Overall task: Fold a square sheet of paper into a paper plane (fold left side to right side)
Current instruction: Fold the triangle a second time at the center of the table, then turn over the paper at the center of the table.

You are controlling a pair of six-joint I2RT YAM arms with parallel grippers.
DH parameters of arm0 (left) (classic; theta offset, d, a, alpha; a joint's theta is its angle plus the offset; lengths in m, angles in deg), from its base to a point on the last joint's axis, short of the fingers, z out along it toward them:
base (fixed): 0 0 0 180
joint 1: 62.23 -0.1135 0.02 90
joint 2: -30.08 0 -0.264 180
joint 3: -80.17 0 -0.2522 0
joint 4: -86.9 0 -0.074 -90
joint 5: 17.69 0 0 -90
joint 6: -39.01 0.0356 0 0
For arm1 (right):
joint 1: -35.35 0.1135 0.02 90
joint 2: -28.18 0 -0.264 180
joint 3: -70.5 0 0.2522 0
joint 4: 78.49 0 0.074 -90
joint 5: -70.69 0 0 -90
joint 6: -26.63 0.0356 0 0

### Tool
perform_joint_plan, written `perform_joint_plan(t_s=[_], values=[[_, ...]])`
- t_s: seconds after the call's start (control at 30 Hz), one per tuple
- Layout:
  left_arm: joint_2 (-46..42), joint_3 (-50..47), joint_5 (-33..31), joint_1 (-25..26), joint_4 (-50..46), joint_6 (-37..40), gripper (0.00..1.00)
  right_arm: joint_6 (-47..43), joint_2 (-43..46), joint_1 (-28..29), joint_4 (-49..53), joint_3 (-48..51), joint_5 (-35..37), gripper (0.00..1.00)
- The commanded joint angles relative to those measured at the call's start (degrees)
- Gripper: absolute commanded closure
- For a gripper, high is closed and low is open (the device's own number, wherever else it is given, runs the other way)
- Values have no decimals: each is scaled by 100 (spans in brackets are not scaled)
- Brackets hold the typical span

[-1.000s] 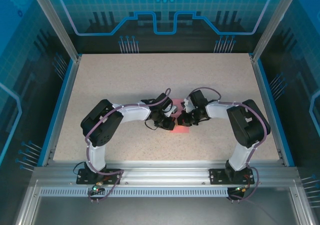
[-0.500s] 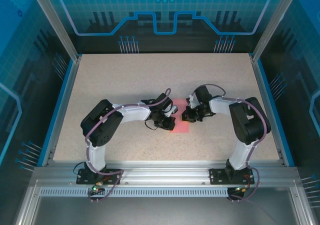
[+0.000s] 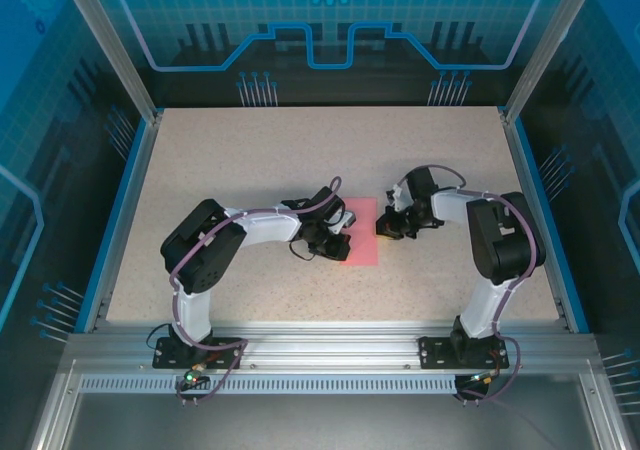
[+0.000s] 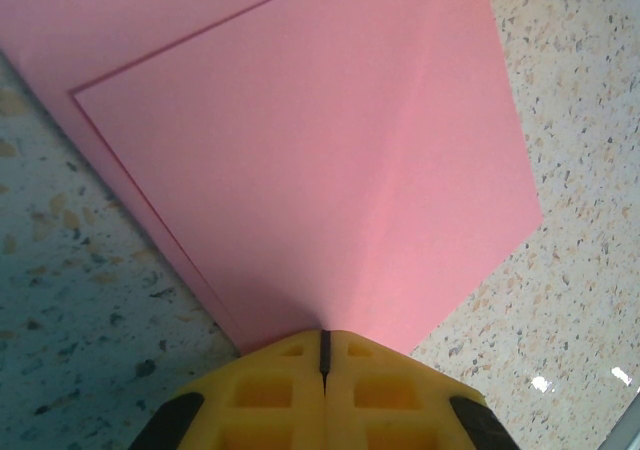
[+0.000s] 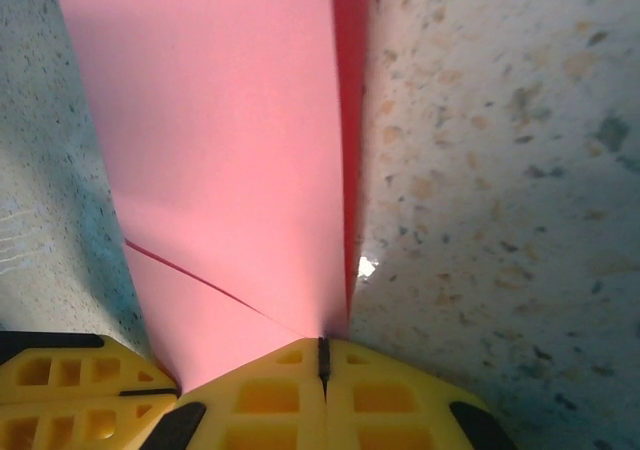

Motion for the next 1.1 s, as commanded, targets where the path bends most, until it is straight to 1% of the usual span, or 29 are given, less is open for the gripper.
perform_joint_plan(t_s=[0.0, 0.13, 0.3, 0.37, 0.5, 0.57, 0.67, 0.77, 0.87, 0.97, 1.07], values=[[207, -283, -381, 6, -307, 1, 99, -103, -178, -243, 82, -120, 253, 100], [164, -301, -383, 0, -266, -19, 98, -50, -206, -353, 30, -174, 110, 100], [43, -254, -297, -2, -207, -44, 92, 60, -117, -628, -225, -38, -394, 100], [-56, -161, -226, -15, -214, -66, 84, 117, 42, -741, -393, 69, -624, 99], [-347, 74, 10, -103, -213, -155, 70, 75, 491, -869, -436, 253, -672, 95], [-584, 86, 138, -203, -83, -265, 64, 61, 738, -895, -495, 381, -699, 92], [-829, 49, 160, -388, 5, -329, 56, 153, 1047, -900, -679, 695, -765, 82], [-879, -9, 231, -564, 125, -338, 51, 407, 1301, -887, -1092, 1044, -912, 72], [-729, 44, 421, -634, 228, -259, 50, 555, 1436, -855, -1342, 1283, -1046, 64], [-484, 222, 602, -632, 287, -188, 50, 577, 1494, -757, -1375, 1395, -1079, 59], [-252, 393, 485, -628, 264, -117, 49, 593, 1521, -661, -1392, 1496, -1089, 56]])
